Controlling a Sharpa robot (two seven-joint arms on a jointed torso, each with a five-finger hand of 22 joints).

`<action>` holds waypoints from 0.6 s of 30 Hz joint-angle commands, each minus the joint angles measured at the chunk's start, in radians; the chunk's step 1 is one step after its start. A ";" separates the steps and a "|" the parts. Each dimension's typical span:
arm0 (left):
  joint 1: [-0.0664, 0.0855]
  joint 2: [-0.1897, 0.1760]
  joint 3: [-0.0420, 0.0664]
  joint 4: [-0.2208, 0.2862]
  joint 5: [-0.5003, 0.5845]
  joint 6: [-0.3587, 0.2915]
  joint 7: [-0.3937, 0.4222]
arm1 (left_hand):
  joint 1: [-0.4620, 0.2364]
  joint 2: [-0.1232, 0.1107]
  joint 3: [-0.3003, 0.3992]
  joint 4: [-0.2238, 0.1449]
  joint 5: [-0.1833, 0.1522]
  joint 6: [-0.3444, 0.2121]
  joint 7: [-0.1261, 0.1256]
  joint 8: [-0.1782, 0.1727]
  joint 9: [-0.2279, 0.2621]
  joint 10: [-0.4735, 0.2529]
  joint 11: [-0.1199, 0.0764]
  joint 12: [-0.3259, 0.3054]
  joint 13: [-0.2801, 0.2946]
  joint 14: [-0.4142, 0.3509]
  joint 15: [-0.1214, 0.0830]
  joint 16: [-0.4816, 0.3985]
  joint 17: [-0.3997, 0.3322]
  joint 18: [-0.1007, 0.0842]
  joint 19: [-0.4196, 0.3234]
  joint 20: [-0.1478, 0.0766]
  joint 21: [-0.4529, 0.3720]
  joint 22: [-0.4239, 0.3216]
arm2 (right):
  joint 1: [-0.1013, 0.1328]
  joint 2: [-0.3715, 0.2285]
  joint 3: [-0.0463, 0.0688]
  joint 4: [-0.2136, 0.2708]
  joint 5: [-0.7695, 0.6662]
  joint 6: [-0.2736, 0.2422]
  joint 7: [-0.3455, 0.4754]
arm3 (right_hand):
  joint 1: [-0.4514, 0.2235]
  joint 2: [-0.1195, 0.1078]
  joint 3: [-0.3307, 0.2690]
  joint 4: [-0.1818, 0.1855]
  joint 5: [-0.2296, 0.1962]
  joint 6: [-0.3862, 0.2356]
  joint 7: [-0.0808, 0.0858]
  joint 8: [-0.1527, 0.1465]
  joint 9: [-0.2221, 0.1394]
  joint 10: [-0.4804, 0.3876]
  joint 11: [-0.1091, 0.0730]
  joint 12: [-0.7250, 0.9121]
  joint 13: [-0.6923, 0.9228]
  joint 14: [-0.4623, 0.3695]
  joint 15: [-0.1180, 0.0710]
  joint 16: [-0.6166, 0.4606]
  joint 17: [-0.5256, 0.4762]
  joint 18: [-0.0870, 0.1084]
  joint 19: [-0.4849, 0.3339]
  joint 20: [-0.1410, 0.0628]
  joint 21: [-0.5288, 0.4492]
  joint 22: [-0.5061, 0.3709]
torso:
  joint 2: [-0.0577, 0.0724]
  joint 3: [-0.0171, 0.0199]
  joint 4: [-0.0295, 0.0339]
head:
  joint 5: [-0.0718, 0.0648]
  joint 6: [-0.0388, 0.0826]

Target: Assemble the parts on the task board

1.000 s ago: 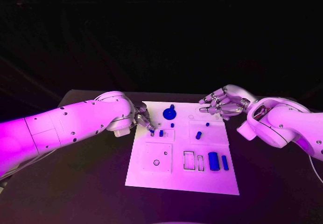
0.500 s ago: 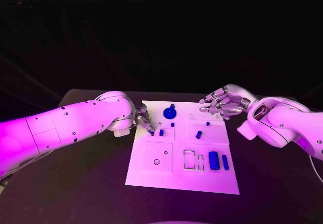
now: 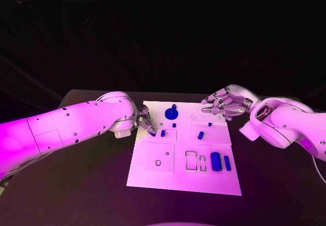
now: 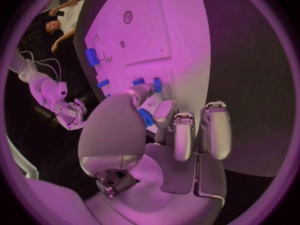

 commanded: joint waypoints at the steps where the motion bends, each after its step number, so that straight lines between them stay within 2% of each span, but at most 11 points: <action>1: -0.007 0.002 -0.004 -0.001 -0.009 0.048 -0.019 | 0.004 0.004 0.141 -0.146 0.007 0.007 -0.004 -0.003 0.000 0.005 -0.003 -0.005 -0.002 0.103 0.001 0.002 0.263 -0.018 0.062 -0.003 0.001 0.187 | -0.001 0.000 0.000 0.001 -0.007 0.014 0.004 | 0.002 0.009 -0.004 0.000 0.006 -0.007 0.001 0.004 0.002 -0.007 0.000 0.006 -0.001 -0.003 0.000 -0.006 0.001 0.019 -0.004 0.000 -0.004 -0.001 | 0.000 0.0002 -0.0005 | 0.000 -0.001; 9: -0.007 0.007 -0.004 -0.003 0.001 0.057 -0.024 | -0.006 0.010 0.138 -0.139 0.010 0.011 -0.006 -0.006 -0.002 0.012 -0.004 0.000 0.006 0.103 0.001 0.002 0.263 -0.018 0.062 -0.002 0.001 0.187 | -0.001 0.000 0.000 0.001 -0.007 0.014 0.004 | 0.002 0.009 -0.004 0.000 0.006 -0.007 0.001 0.004 0.002 -0.007 0.000 0.006 -0.001 -0.003 0.000 -0.006 0.001 0.019 -0.004 0.000 -0.004 -0.001 | 0.000 -0.0001 0.0005 | -0.002 -0.003; 12: -0.007 0.012 -0.004 -0.006 0.008 0.056 -0.028 | -0.026 0.018 0.129 -0.126 0.009 0.017 -0.013 -0.007 -0.002 0.019 -0.007 0.008 0.015 0.103 -0.001 0.002 0.263 -0.018 0.062 -0.002 0.002 0.189 | -0.001 0.000 0.000 0.001 -0.007 0.014 0.004 | 0.002 0.009 -0.004 0.000 0.006 -0.007 0.001 0.004 0.002 -0.007 0.000 0.006 -0.001 -0.003 0.000 -0.006 0.001 0.019 -0.004 0.000 -0.004 -0.001 | 0.000 0.0000 0.0002 | -0.002 -0.003; 15: -0.007 0.018 -0.004 -0.010 0.012 0.046 -0.030 | -0.056 0.021 0.100 -0.105 0.006 0.026 -0.023 -0.008 -0.002 0.027 -0.014 0.015 0.024 0.103 -0.005 0.002 0.263 -0.018 0.063 -0.004 0.003 0.190 | -0.001 0.001 0.000 0.001 -0.007 0.014 0.004 | 0.002 0.009 -0.004 0.000 0.006 -0.007 0.001 0.004 0.002 -0.007 0.000 0.006 -0.001 -0.003 0.000 -0.006 0.001 0.019 -0.004 0.000 -0.004 -0.001 | 0.000 -0.0001 -0.0001 | -0.001 -0.003; 18: -0.007 0.024 -0.005 -0.016 0.014 0.045 -0.032 | -0.086 0.027 0.034 -0.080 0.004 0.041 -0.036 -0.017 -0.007 0.031 -0.024 0.021 0.035 0.103 -0.015 0.002 0.263 -0.019 0.064 -0.011 0.004 0.192 | -0.001 0.001 0.000 0.001 -0.007 0.014 0.004 | 0.002 0.009 -0.004 0.000 0.006 -0.007 0.001 0.004 0.002 -0.007 0.000 0.006 -0.001 -0.003 0.000 -0.006 0.001 0.019 -0.004 0.000 -0.004 -0.001 | 0.001 -0.0003 -0.0006 | -0.001 -0.003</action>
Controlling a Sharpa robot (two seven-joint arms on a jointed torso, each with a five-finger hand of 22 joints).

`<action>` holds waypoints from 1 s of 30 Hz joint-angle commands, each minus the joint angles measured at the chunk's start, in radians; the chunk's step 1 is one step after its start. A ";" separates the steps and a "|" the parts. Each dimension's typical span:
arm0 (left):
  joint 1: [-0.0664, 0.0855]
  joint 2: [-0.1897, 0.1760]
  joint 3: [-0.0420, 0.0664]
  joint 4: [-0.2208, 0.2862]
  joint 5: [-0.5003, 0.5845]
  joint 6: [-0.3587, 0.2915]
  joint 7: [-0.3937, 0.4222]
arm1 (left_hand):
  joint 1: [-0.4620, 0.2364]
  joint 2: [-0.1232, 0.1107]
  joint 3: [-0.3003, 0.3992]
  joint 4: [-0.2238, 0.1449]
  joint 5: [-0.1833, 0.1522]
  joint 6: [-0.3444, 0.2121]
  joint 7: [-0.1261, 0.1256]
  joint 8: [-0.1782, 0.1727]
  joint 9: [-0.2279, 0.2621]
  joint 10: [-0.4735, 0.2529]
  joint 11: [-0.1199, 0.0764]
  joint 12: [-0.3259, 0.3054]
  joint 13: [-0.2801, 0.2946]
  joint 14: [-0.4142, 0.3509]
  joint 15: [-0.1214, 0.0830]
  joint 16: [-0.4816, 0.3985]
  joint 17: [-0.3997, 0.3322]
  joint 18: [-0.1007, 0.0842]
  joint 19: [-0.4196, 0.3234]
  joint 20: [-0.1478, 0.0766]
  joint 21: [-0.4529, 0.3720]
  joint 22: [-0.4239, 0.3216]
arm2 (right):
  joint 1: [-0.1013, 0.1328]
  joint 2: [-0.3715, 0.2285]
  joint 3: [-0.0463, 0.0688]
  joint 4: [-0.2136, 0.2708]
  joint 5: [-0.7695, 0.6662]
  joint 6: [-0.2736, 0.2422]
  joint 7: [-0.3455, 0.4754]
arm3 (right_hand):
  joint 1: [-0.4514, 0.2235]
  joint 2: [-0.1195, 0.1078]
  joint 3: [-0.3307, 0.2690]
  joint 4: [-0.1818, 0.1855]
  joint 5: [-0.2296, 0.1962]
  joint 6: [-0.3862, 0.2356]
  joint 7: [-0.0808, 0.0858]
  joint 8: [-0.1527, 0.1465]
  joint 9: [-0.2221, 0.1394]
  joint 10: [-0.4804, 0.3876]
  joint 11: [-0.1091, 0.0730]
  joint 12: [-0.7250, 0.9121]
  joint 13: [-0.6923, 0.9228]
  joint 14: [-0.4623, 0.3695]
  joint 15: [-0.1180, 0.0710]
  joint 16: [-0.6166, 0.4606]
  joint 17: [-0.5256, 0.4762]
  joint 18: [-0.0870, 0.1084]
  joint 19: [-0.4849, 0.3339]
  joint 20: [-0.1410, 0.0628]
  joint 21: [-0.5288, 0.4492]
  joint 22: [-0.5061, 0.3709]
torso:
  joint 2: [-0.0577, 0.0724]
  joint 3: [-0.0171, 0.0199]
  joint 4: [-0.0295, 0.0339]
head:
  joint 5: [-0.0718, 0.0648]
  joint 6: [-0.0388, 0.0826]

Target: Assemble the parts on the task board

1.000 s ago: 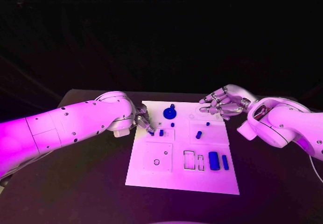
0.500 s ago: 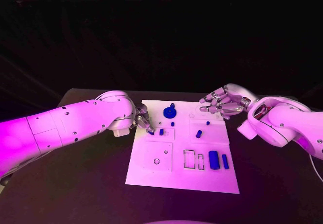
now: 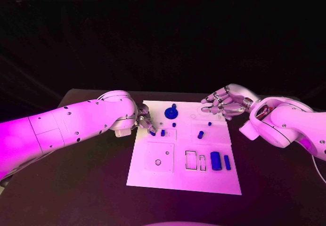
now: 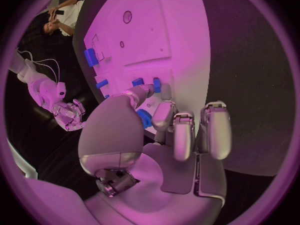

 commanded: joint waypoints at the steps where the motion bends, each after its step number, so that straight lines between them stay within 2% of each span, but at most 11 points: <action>1: -0.009 0.010 -0.006 -0.004 0.014 0.032 -0.018 | -0.017 0.004 0.006 -0.031 -0.003 0.034 -0.030 -0.010 -0.007 0.002 -0.005 0.005 0.006 0.107 -0.010 0.002 0.263 -0.019 0.064 -0.012 0.005 0.193 | -0.001 0.001 0.000 0.001 -0.007 0.014 0.004 | 0.002 0.009 -0.004 0.000 0.006 -0.007 0.001 0.004 0.002 -0.007 0.000 0.006 -0.001 -0.003 0.000 -0.006 0.001 0.019 -0.004 0.000 -0.004 -0.001 | 0.001 -0.0002 -0.0005 | 0.000 -0.001; 6: -0.009 0.016 -0.007 -0.013 0.014 0.037 -0.022 | -0.027 0.015 -0.057 -0.013 -0.004 0.047 -0.034 -0.021 -0.012 0.004 -0.008 0.010 0.016 0.107 -0.013 0.002 0.263 -0.020 0.065 -0.016 0.007 0.196 | -0.001 0.002 0.000 0.001 -0.007 0.015 0.004 | 0.003 0.010 -0.005 0.001 0.007 -0.007 0.001 0.004 0.002 -0.007 0.000 0.006 -0.002 -0.003 0.000 -0.007 0.001 0.018 -0.004 0.000 -0.004 -0.001 | 0.000 0.0005 -0.0007 | -0.002 0.000; 13: -0.009 0.023 -0.008 -0.016 -0.031 0.031 -0.025 | -0.033 0.032 -0.101 0.007 -0.004 0.058 -0.035 -0.027 -0.014 0.009 -0.009 0.018 0.028 0.107 -0.014 0.002 0.263 -0.021 0.067 -0.017 0.011 0.199 | -0.001 0.003 0.000 0.001 -0.007 0.018 0.003 | 0.005 0.011 -0.007 0.002 0.009 -0.007 0.001 0.004 0.002 -0.008 0.000 0.007 -0.002 -0.003 0.000 -0.007 0.001 0.019 -0.004 0.000 -0.006 -0.003 | 0.001 0.0006 -0.0007 | -0.004 -0.002; 27: -0.009 0.029 -0.008 -0.036 -0.048 0.027 -0.036 | -0.054 0.038 -0.200 0.058 -0.003 0.073 -0.037 -0.041 -0.020 0.011 -0.010 0.017 0.035 0.107 -0.014 0.002 0.263 -0.022 0.069 -0.017 0.012 0.202 | -0.001 0.002 0.000 0.003 -0.007 0.017 0.002 | 0.007 0.011 -0.009 0.001 0.009 -0.007 0.001 0.004 0.002 -0.008 0.000 0.007 -0.002 -0.003 0.000 -0.009 0.000 0.019 -0.005 0.000 -0.007 -0.005 | 0.000 0.0004 0.0006 | -0.007 -0.002; 30: -0.009 0.028 -0.007 -0.040 -0.048 0.023 -0.036 | -0.071 0.026 -0.266 0.088 -0.005 0.081 -0.036 -0.046 -0.021 0.011 -0.009 0.016 0.037 0.107 -0.014 0.002 0.263 -0.022 0.069 -0.017 0.011 0.203 | -0.001 0.002 0.000 0.003 -0.007 0.017 0.002 | 0.007 0.011 -0.009 0.001 0.009 -0.007 0.001 0.004 0.002 -0.008 0.000 0.007 -0.002 -0.003 0.000 -0.009 0.000 0.019 -0.005 0.000 -0.007 -0.005 | -0.001 0.0000 -0.0002 | -0.006 -0.002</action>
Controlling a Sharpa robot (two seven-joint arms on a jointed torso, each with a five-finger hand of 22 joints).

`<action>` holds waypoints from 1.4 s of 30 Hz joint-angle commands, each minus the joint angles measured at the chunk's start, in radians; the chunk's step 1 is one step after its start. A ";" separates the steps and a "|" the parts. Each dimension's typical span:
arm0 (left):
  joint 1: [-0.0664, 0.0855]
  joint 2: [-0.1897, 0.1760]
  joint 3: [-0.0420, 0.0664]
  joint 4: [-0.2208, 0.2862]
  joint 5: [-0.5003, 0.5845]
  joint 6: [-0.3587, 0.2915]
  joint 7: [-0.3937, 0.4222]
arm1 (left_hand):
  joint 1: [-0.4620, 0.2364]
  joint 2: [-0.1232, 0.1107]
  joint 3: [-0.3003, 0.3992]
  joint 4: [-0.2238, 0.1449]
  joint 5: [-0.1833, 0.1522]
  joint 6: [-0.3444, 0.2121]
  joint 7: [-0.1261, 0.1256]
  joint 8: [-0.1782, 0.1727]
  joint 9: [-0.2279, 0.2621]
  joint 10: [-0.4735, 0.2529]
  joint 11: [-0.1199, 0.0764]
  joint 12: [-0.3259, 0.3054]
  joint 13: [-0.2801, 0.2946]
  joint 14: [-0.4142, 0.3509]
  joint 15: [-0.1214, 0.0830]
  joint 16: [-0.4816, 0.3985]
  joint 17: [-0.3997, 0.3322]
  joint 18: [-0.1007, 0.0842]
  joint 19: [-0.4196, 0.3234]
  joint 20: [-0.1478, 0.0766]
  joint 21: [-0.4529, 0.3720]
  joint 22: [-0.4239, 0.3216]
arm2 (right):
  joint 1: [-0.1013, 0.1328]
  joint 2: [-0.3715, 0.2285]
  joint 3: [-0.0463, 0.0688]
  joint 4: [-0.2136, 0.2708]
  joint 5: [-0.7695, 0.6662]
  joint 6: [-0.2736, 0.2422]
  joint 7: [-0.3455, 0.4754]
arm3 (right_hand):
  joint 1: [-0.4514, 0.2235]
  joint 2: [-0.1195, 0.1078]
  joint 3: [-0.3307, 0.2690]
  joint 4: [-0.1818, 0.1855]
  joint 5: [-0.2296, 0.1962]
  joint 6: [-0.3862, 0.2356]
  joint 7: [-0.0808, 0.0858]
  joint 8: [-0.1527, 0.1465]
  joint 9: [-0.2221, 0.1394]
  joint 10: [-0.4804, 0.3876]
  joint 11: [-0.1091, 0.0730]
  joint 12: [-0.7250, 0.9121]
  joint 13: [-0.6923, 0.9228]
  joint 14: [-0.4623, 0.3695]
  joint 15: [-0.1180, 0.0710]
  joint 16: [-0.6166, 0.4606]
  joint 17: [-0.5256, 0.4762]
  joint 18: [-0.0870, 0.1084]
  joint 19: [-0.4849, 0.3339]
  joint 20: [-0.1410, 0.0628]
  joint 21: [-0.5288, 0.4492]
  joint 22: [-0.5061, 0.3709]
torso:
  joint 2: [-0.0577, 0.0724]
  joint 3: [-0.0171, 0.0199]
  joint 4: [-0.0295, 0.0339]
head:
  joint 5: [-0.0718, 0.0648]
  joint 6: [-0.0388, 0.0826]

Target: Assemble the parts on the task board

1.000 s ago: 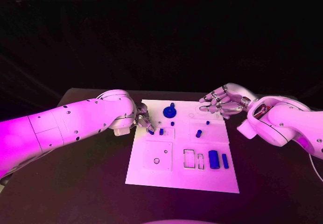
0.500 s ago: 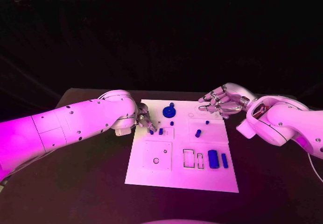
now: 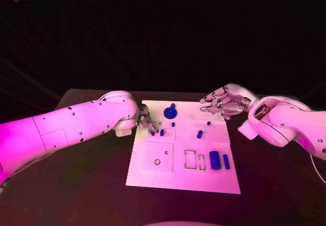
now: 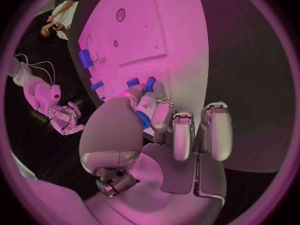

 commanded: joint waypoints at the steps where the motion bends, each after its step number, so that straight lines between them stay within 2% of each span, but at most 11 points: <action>1: -0.005 -0.001 -0.003 -0.007 -0.017 0.014 -0.018 | -0.016 -0.008 -0.055 0.023 -0.018 0.004 0.007 -0.009 -0.002 0.005 -0.003 0.002 0.002 0.103 -0.008 0.002 0.263 -0.006 0.072 -0.006 0.003 0.203 | -0.001 0.000 0.000 0.002 -0.007 0.013 0.003 | 0.001 0.005 -0.006 -0.001 0.004 -0.007 0.001 0.004 0.002 -0.008 0.000 0.007 -0.001 -0.003 0.000 -0.005 0.000 0.019 -0.005 0.000 -0.004 -0.002 | -0.001 -0.0005 -0.0004 | 0.000 0.000; 6: -0.005 -0.009 0.001 -0.002 -0.012 -0.025 -0.011 | -0.019 -0.001 -0.140 0.071 -0.177 0.008 0.011 -0.018 -0.004 0.003 0.000 -0.005 -0.001 0.103 -0.006 0.002 0.263 -0.005 0.071 -0.005 -0.001 0.202 | -0.001 0.000 0.000 0.001 -0.007 0.013 0.003 | 0.001 0.005 -0.007 -0.001 0.004 -0.007 0.001 0.004 0.002 -0.009 0.000 0.007 -0.001 -0.004 0.000 -0.006 -0.001 0.019 -0.005 0.000 -0.004 -0.003 | 0.000 -0.0013 -0.0006 | -0.003 0.002; 17: 0.000 -0.039 0.014 0.023 0.044 -0.176 0.027 | -0.025 0.036 -0.251 0.119 -0.201 -0.021 0.026 -0.043 -0.013 -0.028 0.011 -0.058 -0.048 0.103 0.000 0.002 0.263 0.002 0.062 -0.001 -0.032 0.186 | -0.001 -0.001 0.000 -0.001 -0.009 0.012 0.002 | 0.004 0.008 -0.009 0.001 0.010 -0.008 0.001 0.004 0.002 -0.010 0.000 0.007 -0.002 -0.004 0.000 -0.006 0.000 0.019 -0.005 0.000 -0.006 -0.004 | -0.001 -0.0010 -0.0001 | -0.011 0.006; 19: 0.001 -0.044 0.016 0.027 0.092 -0.200 0.058 | -0.018 0.046 -0.275 0.118 -0.198 -0.047 0.038 -0.059 -0.021 -0.067 0.021 -0.122 -0.111 0.103 0.005 0.002 0.263 0.006 0.056 0.004 -0.049 0.176 | -0.001 -0.001 0.000 -0.001 -0.009 0.013 0.002 | 0.004 0.009 -0.010 0.001 0.011 -0.008 0.002 0.004 0.002 -0.010 0.000 0.007 -0.002 -0.004 0.000 -0.006 0.000 0.019 -0.005 0.000 -0.006 -0.004 | 0.000 -0.0011 -0.0001 | -0.011 0.006; 22: 0.003 -0.050 0.019 0.028 0.238 -0.189 0.102 | -0.002 0.059 -0.306 0.119 -0.197 -0.129 0.075 -0.101 -0.042 -0.240 0.054 -0.375 -0.347 0.103 0.032 0.002 0.263 0.015 0.039 0.022 -0.096 0.151 | -0.001 -0.001 0.000 -0.002 -0.009 0.013 0.002 | 0.005 0.009 -0.011 0.002 0.014 -0.009 0.002 0.004 0.002 -0.010 0.000 0.007 -0.003 -0.004 0.000 -0.006 0.001 0.019 -0.005 0.000 -0.006 -0.005 | 0.000 -0.0009 0.0001 | -0.013 0.007; 24: 0.005 -0.052 0.020 0.027 0.300 -0.186 0.122 | 0.007 0.062 -0.325 0.119 -0.199 -0.175 0.098 -0.117 -0.053 -0.303 0.074 -0.433 -0.395 0.102 0.051 -0.001 0.258 0.022 0.025 0.035 -0.130 0.132 | -0.001 0.000 0.000 -0.003 -0.009 0.013 0.002 | 0.005 0.010 -0.013 0.003 0.019 -0.009 0.002 0.004 0.002 -0.011 0.000 0.007 -0.003 -0.004 0.000 -0.007 0.001 0.019 -0.005 0.000 -0.007 -0.005 | 0.000 -0.0011 0.0000 | -0.018 0.008; 30: 0.007 -0.049 0.020 0.016 0.336 -0.213 0.229 | 0.069 0.069 -0.382 0.120 -0.197 -0.294 0.155 -0.119 -0.084 -0.475 0.135 -0.502 -0.455 -0.079 0.105 -0.262 -0.063 0.107 -0.200 0.090 -0.598 -0.124 | -0.002 0.000 -0.001 -0.005 -0.008 0.013 0.002 | 0.006 0.010 -0.014 0.003 0.022 -0.009 0.002 0.004 0.002 -0.011 0.000 0.008 -0.003 -0.003 0.000 -0.007 0.001 0.019 -0.005 0.000 -0.007 -0.005 | -0.001 -0.0001 0.0004 | -0.020 0.011; 33: 0.006 -0.035 0.017 0.004 0.313 -0.243 0.328 | 0.203 0.093 -0.358 0.082 -0.200 -0.322 0.168 -0.114 -0.108 -0.551 0.151 -0.560 -0.515 -0.275 0.123 -0.508 -0.325 0.145 -0.344 0.112 -0.852 -0.271 | -0.002 0.002 -0.001 -0.006 -0.008 0.013 0.003 | 0.006 0.010 -0.014 0.003 0.022 -0.009 0.002 0.004 0.002 -0.011 0.000 0.008 -0.003 -0.003 0.000 -0.007 0.001 0.019 -0.005 0.000 -0.007 -0.005 | -0.001 -0.0001 0.0019 | -0.022 0.014; 35: 0.005 -0.025 0.012 -0.002 0.269 -0.265 0.401 | 0.316 0.114 -0.319 0.041 -0.215 -0.319 0.177 -0.133 -0.144 -0.587 0.168 -0.625 -0.584 -0.389 0.133 -0.651 -0.468 0.146 -0.383 0.127 -0.913 -0.314 | -0.003 0.003 -0.001 -0.006 -0.007 0.012 0.003 | 0.006 0.010 -0.014 0.003 0.022 -0.009 0.002 0.004 0.002 -0.011 0.000 0.008 -0.003 -0.003 0.000 -0.007 0.001 0.019 -0.005 0.000 -0.007 -0.005 | -0.001 -0.0002 0.0018 | -0.024 0.018; 37: 0.002 -0.014 0.008 -0.007 0.211 -0.288 0.468 | 0.407 0.113 -0.279 0.003 -0.247 -0.291 0.172 -0.153 -0.178 -0.576 0.163 -0.669 -0.641 -0.395 0.129 -0.672 -0.494 0.151 -0.381 0.125 -0.934 -0.336 | -0.003 0.004 -0.001 -0.006 -0.007 0.012 0.004 | 0.007 0.011 -0.015 0.004 0.025 -0.009 0.002 0.005 0.002 -0.011 0.000 0.008 -0.004 -0.003 0.000 -0.007 0.002 0.019 -0.004 0.000 -0.007 -0.005 | 0.000 -0.0007 0.0009 | -0.027 0.021; 42: -0.003 0.010 0.002 -0.014 0.114 -0.267 0.541 | 0.482 0.074 -0.208 -0.015 -0.280 -0.220 0.155 -0.254 -0.299 -0.509 0.155 -0.790 -0.817 -0.390 0.130 -0.721 -0.571 0.154 -0.364 0.116 -0.975 -0.384 | -0.003 0.006 -0.001 -0.007 -0.008 0.011 0.005 | 0.007 0.011 -0.015 0.004 0.025 -0.009 0.002 0.005 0.002 -0.011 0.000 0.008 -0.004 -0.003 0.000 -0.007 0.002 0.019 -0.004 0.000 -0.007 -0.005 | 0.000 -0.0010 -0.0010 | -0.032 0.026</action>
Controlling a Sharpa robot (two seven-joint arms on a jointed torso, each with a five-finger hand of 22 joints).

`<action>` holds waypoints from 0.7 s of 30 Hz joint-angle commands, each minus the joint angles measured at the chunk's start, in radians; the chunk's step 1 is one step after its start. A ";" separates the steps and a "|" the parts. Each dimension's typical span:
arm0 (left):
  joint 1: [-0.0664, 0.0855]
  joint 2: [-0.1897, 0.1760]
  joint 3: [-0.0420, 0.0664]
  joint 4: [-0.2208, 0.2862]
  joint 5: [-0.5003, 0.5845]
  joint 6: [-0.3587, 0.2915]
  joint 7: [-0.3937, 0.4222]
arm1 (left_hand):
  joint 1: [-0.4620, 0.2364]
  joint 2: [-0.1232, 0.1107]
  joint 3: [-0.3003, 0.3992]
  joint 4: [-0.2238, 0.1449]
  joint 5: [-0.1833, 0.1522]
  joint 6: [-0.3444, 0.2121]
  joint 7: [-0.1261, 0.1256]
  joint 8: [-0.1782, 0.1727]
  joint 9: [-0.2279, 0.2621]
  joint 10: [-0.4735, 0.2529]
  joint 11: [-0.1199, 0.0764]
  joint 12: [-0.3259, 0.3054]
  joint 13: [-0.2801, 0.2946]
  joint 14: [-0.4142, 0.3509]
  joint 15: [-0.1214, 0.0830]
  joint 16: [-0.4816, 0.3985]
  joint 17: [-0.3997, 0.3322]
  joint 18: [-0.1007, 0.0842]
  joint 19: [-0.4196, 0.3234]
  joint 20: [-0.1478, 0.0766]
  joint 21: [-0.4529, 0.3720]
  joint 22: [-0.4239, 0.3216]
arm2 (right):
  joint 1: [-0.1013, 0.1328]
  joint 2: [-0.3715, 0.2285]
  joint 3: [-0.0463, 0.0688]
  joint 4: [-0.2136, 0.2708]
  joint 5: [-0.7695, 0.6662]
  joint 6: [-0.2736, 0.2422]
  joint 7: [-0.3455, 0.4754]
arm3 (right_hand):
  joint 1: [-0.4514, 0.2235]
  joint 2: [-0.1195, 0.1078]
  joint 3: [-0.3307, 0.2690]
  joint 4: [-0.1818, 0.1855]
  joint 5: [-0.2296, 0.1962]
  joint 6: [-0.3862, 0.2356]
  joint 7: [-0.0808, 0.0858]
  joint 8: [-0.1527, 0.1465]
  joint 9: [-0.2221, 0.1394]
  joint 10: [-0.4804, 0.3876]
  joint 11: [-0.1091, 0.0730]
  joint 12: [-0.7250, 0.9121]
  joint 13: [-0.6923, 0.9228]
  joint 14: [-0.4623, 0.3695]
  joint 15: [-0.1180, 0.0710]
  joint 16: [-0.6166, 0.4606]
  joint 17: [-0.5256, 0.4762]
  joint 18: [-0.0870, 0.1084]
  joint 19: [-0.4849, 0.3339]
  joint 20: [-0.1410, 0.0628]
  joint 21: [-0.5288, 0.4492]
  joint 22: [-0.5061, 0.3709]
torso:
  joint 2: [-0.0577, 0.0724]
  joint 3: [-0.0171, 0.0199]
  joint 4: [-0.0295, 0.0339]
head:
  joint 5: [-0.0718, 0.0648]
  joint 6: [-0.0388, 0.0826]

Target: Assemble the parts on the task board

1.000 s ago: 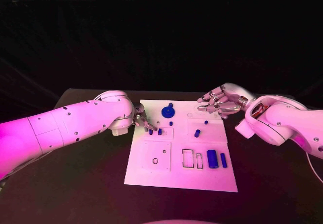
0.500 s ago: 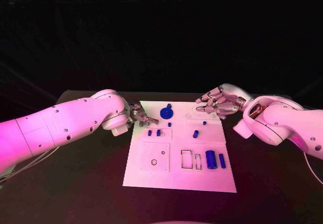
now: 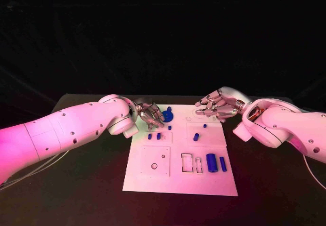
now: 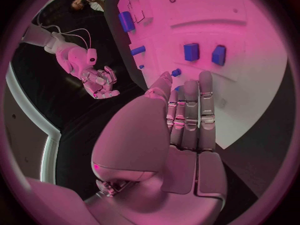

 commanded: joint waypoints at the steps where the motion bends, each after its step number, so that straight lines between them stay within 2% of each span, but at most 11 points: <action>1: -0.002 0.018 -0.003 -0.004 -0.136 -0.023 0.171 | 0.020 -0.019 0.027 -0.009 -0.006 0.031 -0.004 -0.038 -0.047 0.022 0.005 -0.044 -0.068 0.004 -0.004 -0.018 -0.032 0.018 0.011 -0.004 -0.012 -0.017 | -0.001 0.003 0.000 0.000 -0.008 0.010 0.005 | 0.004 0.008 -0.007 0.001 0.005 -0.005 -0.002 0.005 0.002 -0.004 0.000 0.004 -0.002 -0.003 0.000 -0.008 0.001 0.019 -0.004 0.000 -0.003 0.000 | 0.001 -0.0007 -0.0025 | -0.004 0.005; 4: -0.003 0.035 -0.006 -0.012 -0.208 -0.037 0.181 | 0.025 -0.027 0.050 -0.017 -0.006 0.070 -0.008 -0.058 -0.077 0.057 0.000 -0.066 -0.116 0.028 -0.011 -0.021 -0.053 0.019 0.032 -0.009 -0.010 -0.023 | -0.002 0.004 0.000 0.000 -0.009 0.009 0.006 | 0.004 0.008 -0.007 0.001 0.005 -0.005 -0.002 0.005 0.002 -0.004 0.000 0.004 -0.002 -0.003 0.000 -0.008 0.001 0.019 -0.004 0.000 -0.003 0.000 | 0.001 0.0007 -0.0024 | -0.005 0.005; 8: -0.005 0.058 -0.009 -0.026 -0.302 -0.067 0.178 | 0.006 -0.045 0.073 -0.018 -0.005 0.114 -0.013 -0.089 -0.115 0.101 -0.006 -0.092 -0.175 0.082 -0.020 0.002 -0.065 0.019 0.077 -0.016 0.002 -0.028 | -0.002 0.005 0.000 0.000 -0.009 0.008 0.007 | 0.005 0.008 -0.007 0.001 0.005 -0.005 -0.002 0.005 0.002 -0.004 0.000 0.004 -0.002 -0.003 0.000 -0.008 0.001 0.019 -0.004 0.000 -0.003 0.000 | 0.001 -0.0005 -0.0008 | -0.010 0.006; 9: -0.005 0.062 -0.010 -0.029 -0.322 -0.071 0.176 | 0.001 -0.048 0.076 -0.018 -0.005 0.120 -0.014 -0.094 -0.121 0.107 -0.007 -0.095 -0.184 0.098 -0.022 0.018 -0.055 0.018 0.088 -0.018 0.006 -0.028 | -0.002 0.005 0.000 0.000 -0.009 0.008 0.007 | 0.006 0.009 -0.007 0.001 0.005 -0.005 -0.002 0.005 0.002 -0.004 -0.001 0.004 -0.002 -0.003 0.000 -0.008 0.002 0.019 -0.004 0.000 -0.004 -0.001 | 0.001 -0.0002 -0.0006 | -0.010 0.006; 10: -0.006 0.068 -0.011 -0.033 -0.346 -0.076 0.174 | -0.007 -0.053 0.077 -0.016 -0.006 0.127 -0.016 -0.099 -0.127 0.114 -0.009 -0.098 -0.193 0.142 -0.024 0.075 0.001 0.018 0.104 -0.019 0.013 -0.026 | -0.002 0.005 0.000 0.000 -0.009 0.008 0.007 | 0.006 0.009 -0.007 0.001 0.006 -0.005 -0.002 0.005 0.002 -0.004 -0.001 0.004 -0.002 -0.003 0.000 -0.007 0.002 0.019 -0.004 0.000 -0.004 -0.001 | 0.001 -0.0004 -0.0008 | -0.010 0.006; 12: -0.009 0.079 -0.013 -0.040 -0.391 -0.079 0.168 | -0.018 -0.060 0.079 -0.012 -0.007 0.138 -0.019 -0.107 -0.136 0.124 -0.012 -0.103 -0.206 0.187 -0.027 0.140 0.064 0.018 0.126 -0.021 0.025 -0.022 | -0.002 0.006 0.000 0.000 -0.009 0.008 0.007 | 0.006 0.009 -0.007 0.001 0.006 -0.005 -0.002 0.005 0.002 -0.004 -0.001 0.004 -0.002 -0.003 0.000 -0.007 0.002 0.019 -0.004 0.000 -0.004 -0.001 | 0.001 -0.0003 -0.0010 | -0.010 0.006; 13: -0.010 0.084 -0.014 -0.044 -0.412 -0.079 0.166 | -0.024 -0.063 0.081 -0.011 -0.007 0.144 -0.020 -0.111 -0.141 0.129 -0.013 -0.106 -0.214 0.218 -0.028 0.187 0.111 0.014 0.148 -0.023 0.055 -0.005 | -0.002 0.006 0.000 0.000 -0.009 0.008 0.007 | 0.006 0.009 -0.007 0.001 0.006 -0.005 -0.002 0.005 0.002 -0.004 -0.001 0.004 -0.002 -0.003 0.000 -0.007 0.002 0.019 -0.004 0.000 -0.004 -0.001 | 0.001 -0.0004 -0.0015 | -0.011 0.006; 14: -0.012 0.089 -0.015 -0.047 -0.432 -0.077 0.163 | -0.030 -0.064 0.084 -0.009 -0.007 0.151 -0.021 -0.115 -0.146 0.134 -0.015 -0.108 -0.221 0.252 -0.030 0.239 0.165 0.001 0.188 -0.025 0.139 0.047 | -0.002 0.006 0.000 0.000 -0.009 0.009 0.007 | 0.006 0.009 -0.007 0.001 0.006 -0.005 -0.002 0.005 0.002 -0.004 -0.001 0.004 -0.002 -0.003 0.000 -0.007 0.002 0.019 -0.004 0.000 -0.004 -0.001 | 0.001 -0.0003 -0.0014 | -0.011 0.006; 16: -0.017 0.100 -0.017 -0.055 -0.473 -0.074 0.155 | -0.037 -0.069 0.086 -0.008 -0.008 0.162 -0.024 -0.121 -0.153 0.141 -0.017 -0.111 -0.232 0.279 -0.032 0.287 0.212 -0.012 0.224 -0.027 0.216 0.096 | -0.002 0.007 0.000 0.000 -0.009 0.009 0.007 | 0.006 0.009 -0.007 0.001 0.006 -0.005 -0.002 0.005 0.002 -0.004 -0.001 0.004 -0.002 -0.003 0.000 -0.007 0.002 0.019 -0.004 0.000 -0.004 -0.001 | 0.002 -0.0007 -0.0012 | -0.012 0.005; 18: -0.022 0.108 -0.018 -0.061 -0.508 -0.073 0.145 | -0.044 -0.071 0.088 -0.005 -0.009 0.173 -0.027 -0.126 -0.159 0.150 -0.020 -0.114 -0.243 0.319 -0.036 0.352 0.281 -0.030 0.272 -0.030 0.333 0.169 | -0.002 0.007 0.000 -0.001 -0.009 0.009 0.008 | 0.006 0.009 -0.007 0.001 0.006 -0.005 -0.002 0.005 0.002 -0.004 -0.001 0.004 -0.002 -0.003 0.000 -0.007 0.002 0.019 -0.004 0.000 -0.004 -0.001 | 0.002 -0.0007 -0.0013 | -0.012 0.005; 21: -0.029 0.118 -0.019 -0.070 -0.547 -0.072 0.129 | -0.051 -0.073 0.094 -0.004 -0.010 0.187 -0.029 -0.135 -0.168 0.160 -0.023 -0.120 -0.258 0.353 -0.039 0.411 0.345 -0.048 0.315 -0.035 0.445 0.242 | -0.003 0.008 0.000 -0.001 -0.010 0.009 0.008 | 0.006 0.009 -0.007 0.001 0.006 -0.005 -0.002 0.005 0.002 -0.004 -0.001 0.004 -0.002 -0.003 0.000 -0.007 0.002 0.019 -0.004 0.000 -0.004 -0.001 | 0.001 -0.0006 -0.0011 | -0.014 0.004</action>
